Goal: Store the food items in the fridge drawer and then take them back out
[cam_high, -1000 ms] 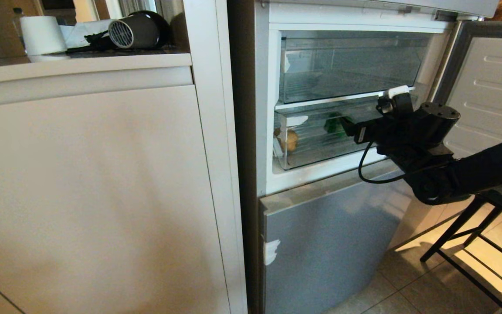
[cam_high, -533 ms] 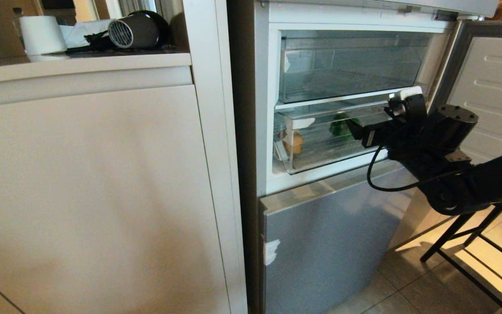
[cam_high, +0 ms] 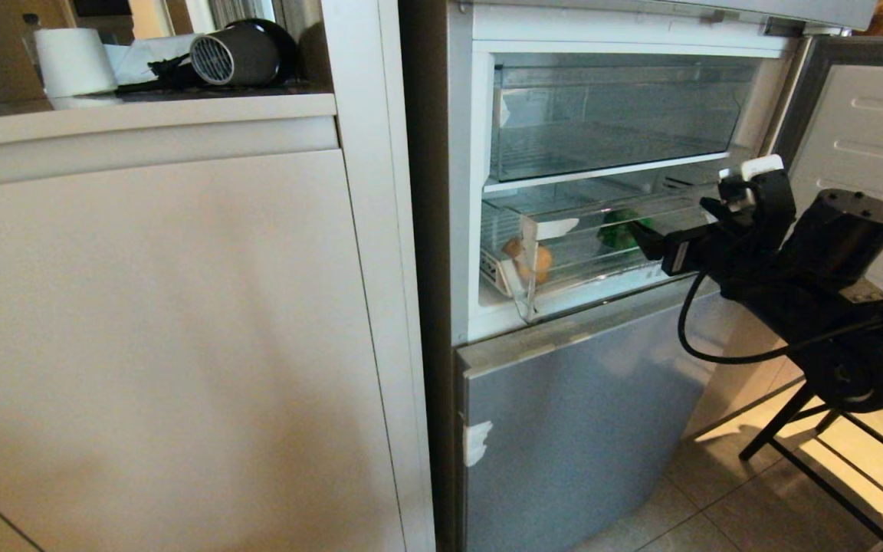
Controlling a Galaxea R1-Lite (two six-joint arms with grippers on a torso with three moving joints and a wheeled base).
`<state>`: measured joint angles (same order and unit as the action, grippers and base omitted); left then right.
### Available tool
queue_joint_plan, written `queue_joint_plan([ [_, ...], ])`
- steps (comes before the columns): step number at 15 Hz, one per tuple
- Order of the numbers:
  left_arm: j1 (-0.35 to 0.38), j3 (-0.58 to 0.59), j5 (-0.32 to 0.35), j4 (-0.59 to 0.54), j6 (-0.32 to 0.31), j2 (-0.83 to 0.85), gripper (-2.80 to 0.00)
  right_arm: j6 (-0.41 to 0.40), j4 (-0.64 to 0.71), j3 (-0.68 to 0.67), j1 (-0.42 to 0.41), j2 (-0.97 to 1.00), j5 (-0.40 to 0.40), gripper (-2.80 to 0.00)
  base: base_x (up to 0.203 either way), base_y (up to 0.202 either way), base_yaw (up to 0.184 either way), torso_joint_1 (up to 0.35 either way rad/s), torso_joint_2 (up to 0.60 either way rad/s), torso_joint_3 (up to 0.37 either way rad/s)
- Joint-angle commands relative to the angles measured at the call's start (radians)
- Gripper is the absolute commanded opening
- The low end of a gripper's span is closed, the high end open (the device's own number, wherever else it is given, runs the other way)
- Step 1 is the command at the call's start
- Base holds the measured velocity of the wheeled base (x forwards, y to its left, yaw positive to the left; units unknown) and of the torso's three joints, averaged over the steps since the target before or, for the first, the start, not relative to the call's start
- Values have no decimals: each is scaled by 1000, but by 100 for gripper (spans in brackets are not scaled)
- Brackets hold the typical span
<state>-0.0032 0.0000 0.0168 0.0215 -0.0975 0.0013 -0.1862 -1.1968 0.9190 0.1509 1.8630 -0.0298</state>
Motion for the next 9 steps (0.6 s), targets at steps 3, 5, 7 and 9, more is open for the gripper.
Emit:
queue_joint_plan([
  [3,0,11,0,0,-1,0,-280,0,-7,-88,1,-109,-1,0,0,0,0,0,0,0],
  [5,0,11,0,0,-1,0,-280,-1,-7,-144,1,-154,-1,0,0,0,0,0,0,0],
  [7,0,11,0,0,-1,0,-280,-1,-6,-206,2,-202,-1,0,0,0,0,0,0,0],
  [9,0,11,0,1,-1,0,-280,-1,-6,-261,3,-244,-2,0,0,0,0,0,0,0],
])
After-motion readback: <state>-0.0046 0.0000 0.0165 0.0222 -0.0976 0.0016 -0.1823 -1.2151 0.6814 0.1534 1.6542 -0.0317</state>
